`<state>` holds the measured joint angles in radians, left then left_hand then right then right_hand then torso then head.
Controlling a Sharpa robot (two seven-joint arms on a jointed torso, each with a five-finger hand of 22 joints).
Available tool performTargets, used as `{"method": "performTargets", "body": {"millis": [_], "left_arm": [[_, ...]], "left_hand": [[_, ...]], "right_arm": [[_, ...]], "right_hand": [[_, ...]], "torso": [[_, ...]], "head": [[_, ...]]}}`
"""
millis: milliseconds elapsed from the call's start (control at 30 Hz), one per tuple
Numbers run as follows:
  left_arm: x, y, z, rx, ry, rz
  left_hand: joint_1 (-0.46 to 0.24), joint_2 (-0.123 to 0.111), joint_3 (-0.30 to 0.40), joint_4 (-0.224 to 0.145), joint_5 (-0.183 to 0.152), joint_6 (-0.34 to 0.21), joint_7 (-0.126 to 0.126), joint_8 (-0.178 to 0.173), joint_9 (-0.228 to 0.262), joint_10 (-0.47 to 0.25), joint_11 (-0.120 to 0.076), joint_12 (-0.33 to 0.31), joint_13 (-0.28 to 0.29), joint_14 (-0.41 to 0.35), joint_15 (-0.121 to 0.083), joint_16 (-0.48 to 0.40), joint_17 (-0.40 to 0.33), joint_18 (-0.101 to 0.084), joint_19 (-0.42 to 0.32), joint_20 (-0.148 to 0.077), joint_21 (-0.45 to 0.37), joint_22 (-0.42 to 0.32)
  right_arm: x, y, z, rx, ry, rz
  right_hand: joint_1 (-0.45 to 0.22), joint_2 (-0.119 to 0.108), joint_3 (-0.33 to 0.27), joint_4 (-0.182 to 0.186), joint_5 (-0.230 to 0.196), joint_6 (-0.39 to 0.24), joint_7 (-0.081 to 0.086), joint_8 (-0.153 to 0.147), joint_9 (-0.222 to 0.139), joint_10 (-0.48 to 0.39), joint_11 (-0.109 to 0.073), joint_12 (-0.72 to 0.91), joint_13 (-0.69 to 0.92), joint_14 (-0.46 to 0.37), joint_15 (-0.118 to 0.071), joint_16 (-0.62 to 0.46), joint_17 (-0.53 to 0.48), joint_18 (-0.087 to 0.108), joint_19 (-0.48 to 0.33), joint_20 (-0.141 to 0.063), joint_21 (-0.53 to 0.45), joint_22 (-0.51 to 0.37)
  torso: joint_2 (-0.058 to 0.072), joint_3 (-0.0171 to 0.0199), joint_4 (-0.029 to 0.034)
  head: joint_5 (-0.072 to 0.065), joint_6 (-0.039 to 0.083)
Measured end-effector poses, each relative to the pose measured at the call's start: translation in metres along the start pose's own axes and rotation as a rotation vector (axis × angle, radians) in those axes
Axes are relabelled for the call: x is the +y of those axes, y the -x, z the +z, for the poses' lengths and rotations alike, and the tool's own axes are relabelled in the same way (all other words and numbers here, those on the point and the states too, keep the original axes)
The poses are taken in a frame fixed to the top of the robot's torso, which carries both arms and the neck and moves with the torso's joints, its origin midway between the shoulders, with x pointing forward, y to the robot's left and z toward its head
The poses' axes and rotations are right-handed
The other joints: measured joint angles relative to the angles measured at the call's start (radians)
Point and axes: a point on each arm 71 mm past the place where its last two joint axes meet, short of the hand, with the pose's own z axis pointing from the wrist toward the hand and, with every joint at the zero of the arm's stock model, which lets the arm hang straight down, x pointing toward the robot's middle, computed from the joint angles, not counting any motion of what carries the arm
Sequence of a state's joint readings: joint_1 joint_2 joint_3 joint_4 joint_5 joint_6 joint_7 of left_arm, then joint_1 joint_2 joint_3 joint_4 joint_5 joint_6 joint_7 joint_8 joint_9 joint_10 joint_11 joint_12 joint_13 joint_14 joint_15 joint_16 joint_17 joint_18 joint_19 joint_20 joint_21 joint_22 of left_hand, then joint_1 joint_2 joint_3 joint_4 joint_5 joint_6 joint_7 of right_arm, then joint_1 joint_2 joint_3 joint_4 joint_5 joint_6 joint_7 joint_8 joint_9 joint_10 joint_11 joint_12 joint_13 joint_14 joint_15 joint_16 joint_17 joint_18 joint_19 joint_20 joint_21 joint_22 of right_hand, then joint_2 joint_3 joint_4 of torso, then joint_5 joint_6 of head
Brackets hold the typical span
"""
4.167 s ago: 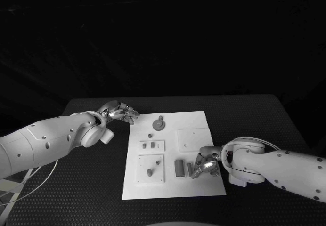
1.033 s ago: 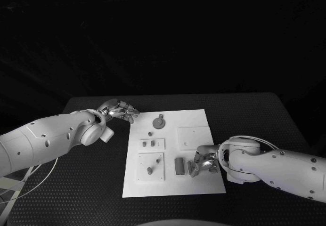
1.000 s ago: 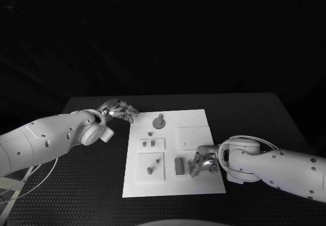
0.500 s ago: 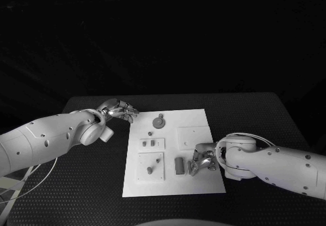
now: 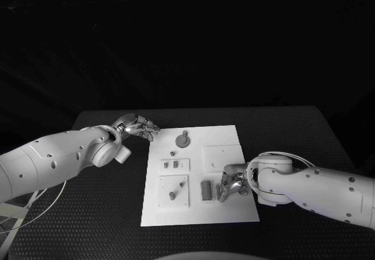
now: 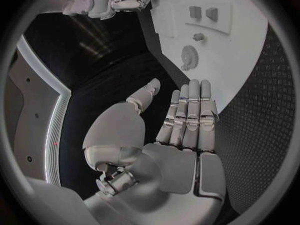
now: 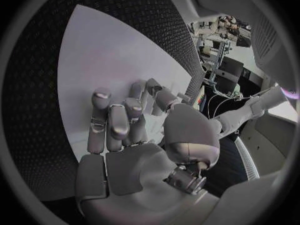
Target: Assemble the parts on the task board
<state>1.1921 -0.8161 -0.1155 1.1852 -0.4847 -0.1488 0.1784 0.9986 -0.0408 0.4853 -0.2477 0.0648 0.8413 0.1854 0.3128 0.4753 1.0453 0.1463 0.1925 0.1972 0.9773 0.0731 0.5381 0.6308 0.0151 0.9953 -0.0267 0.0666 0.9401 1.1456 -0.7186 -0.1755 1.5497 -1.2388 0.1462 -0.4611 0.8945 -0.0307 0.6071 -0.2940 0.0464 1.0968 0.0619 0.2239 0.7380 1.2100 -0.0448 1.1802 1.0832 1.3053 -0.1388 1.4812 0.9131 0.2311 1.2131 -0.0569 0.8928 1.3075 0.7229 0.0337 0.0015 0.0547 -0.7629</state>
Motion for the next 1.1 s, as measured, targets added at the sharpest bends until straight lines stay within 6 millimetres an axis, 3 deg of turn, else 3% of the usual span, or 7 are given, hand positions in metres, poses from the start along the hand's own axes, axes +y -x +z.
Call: {"method": "performTargets", "body": {"millis": [267, 333, 467, 567, 733, 967, 1100], "left_arm": [[0.0, 0.0, 0.0, 0.002, 0.0, 0.0], [0.0, 0.0, 0.001, 0.001, 0.0, 0.0], [0.0, -0.001, 0.001, 0.002, 0.0, 0.001], [0.0, 0.0, 0.001, 0.001, 0.0, 0.001], [0.0, -0.001, 0.002, 0.001, -0.001, 0.001], [0.0, 0.001, 0.001, -0.006, 0.001, 0.005], [0.001, 0.002, 0.001, -0.012, 0.002, 0.005]], "left_hand": [[-0.001, -0.001, 0.0, 0.0, 0.0, 0.0, 0.0, 0.0, 0.0, 0.0, 0.0, 0.004, 0.0, 0.0, 0.0, 0.0, 0.001, 0.0, 0.0, 0.0, 0.0, 0.0], [-0.005, -0.005, -0.003, -0.003, 0.0, 0.0, 0.0, 0.0, -0.001, 0.0, 0.0, 0.004, -0.001, 0.0, 0.0, 0.0, 0.001, 0.0, 0.0, 0.0, 0.0, 0.0], [-0.007, -0.007, -0.003, -0.003, 0.0, 0.0, 0.0, 0.0, -0.001, 0.0, 0.0, 0.004, -0.001, 0.0, 0.0, 0.0, 0.002, 0.0, 0.0, 0.0, 0.0, 0.0], [-0.007, -0.007, -0.003, -0.003, 0.0, 0.0, 0.0, 0.0, -0.001, 0.0, 0.0, 0.004, -0.001, 0.0, 0.0, 0.0, 0.002, 0.0, 0.0, 0.0, 0.0, 0.0], [-0.007, -0.007, -0.003, -0.003, 0.0, 0.0, 0.0, 0.0, -0.001, 0.0, 0.0, 0.004, -0.001, 0.0, 0.0, 0.0, 0.002, 0.0, 0.0, 0.0, 0.0, 0.0], [-0.007, -0.007, -0.003, -0.003, 0.0, 0.0, 0.0, 0.0, -0.001, 0.0, 0.0, 0.004, -0.001, 0.0, 0.0, 0.0, 0.002, 0.0, 0.0, 0.0, 0.0, 0.0], [-0.007, -0.007, -0.003, -0.003, 0.0, 0.0, 0.0, 0.0, -0.001, 0.0, 0.0, 0.004, -0.001, 0.0, 0.0, 0.0, 0.003, 0.0, 0.0, 0.0, 0.0, 0.0]], "right_arm": [[-0.003, -0.001, -0.001, -0.012, 0.011, 0.007], [-0.005, -0.003, -0.002, -0.022, 0.02, 0.019], [-0.013, 0.002, -0.006, -0.056, 0.02, 0.049], [-0.019, 0.013, -0.009, -0.091, 0.02, 0.098], [-0.02, 0.026, -0.013, -0.127, 0.043, 0.166], [-0.031, 0.048, -0.013, -0.217, 0.105, 0.304], [-0.039, 0.062, -0.01, -0.298, 0.16, 0.391]], "right_hand": [[0.004, -0.004, -0.014, 0.003, 0.0, 0.0, 0.0, 0.002, 0.002, 0.001, 0.001, 0.0, -0.001, -0.004, -0.004, 0.0, -0.002, 0.002, -0.004, 0.004, 0.0, 0.0], [0.005, -0.019, -0.021, 0.005, 0.001, 0.0, 0.0, 0.001, 0.002, 0.008, 0.007, 0.007, 0.009, -0.004, -0.004, 0.0, 0.007, 0.002, -0.004, 0.004, 0.0, 0.0], [-0.033, -0.088, -0.03, 0.023, 0.009, -0.002, 0.001, -0.021, -0.01, 0.011, 0.003, 0.013, 0.016, -0.004, -0.004, 0.0, 0.013, 0.004, -0.004, 0.004, 0.0, 0.0], [-0.075, -0.167, -0.006, 0.09, 0.004, -0.019, 0.001, -0.031, -0.014, -0.002, 0.017, -0.001, 0.0, -0.005, -0.002, 0.0, -0.002, 0.004, -0.001, 0.001, -0.001, 0.0], [-0.109, -0.2, -0.024, 0.118, 0.004, -0.041, 0.005, -0.042, -0.015, -0.024, 0.027, -0.003, -0.003, -0.017, 0.013, -0.006, -0.024, 0.004, 0.0, 0.0, -0.01, 0.0], [-0.12, -0.197, -0.059, 0.113, 0.004, -0.087, 0.012, -0.073, -0.022, -0.049, 0.048, -0.008, 0.005, -0.038, 0.034, -0.008, -0.037, 0.004, -0.016, -0.002, -0.012, 0.0], [-0.099, -0.136, -0.091, 0.071, 0.004, -0.091, 0.015, -0.073, -0.02, -0.056, 0.052, 0.0, 0.01, -0.042, 0.038, -0.008, -0.03, 0.003, -0.018, 0.0, -0.012, 0.0]], "torso": [[0.0, 0.0003, -0.0002], [0.0, 0.0002, -0.0005], [-0.001, 0.0006, -0.0008], [-0.002, 0.0004, -0.0013], [-0.001, 0.0004, -0.0016], [-0.001, 0.0014, -0.0021], [-0.001, 0.0014, -0.0021]], "head": [[0.0, 0.001], [-0.001, 0.003], [-0.002, 0.007], [-0.003, 0.011], [-0.004, 0.015], [-0.004, 0.022], [-0.008, 0.032]]}}
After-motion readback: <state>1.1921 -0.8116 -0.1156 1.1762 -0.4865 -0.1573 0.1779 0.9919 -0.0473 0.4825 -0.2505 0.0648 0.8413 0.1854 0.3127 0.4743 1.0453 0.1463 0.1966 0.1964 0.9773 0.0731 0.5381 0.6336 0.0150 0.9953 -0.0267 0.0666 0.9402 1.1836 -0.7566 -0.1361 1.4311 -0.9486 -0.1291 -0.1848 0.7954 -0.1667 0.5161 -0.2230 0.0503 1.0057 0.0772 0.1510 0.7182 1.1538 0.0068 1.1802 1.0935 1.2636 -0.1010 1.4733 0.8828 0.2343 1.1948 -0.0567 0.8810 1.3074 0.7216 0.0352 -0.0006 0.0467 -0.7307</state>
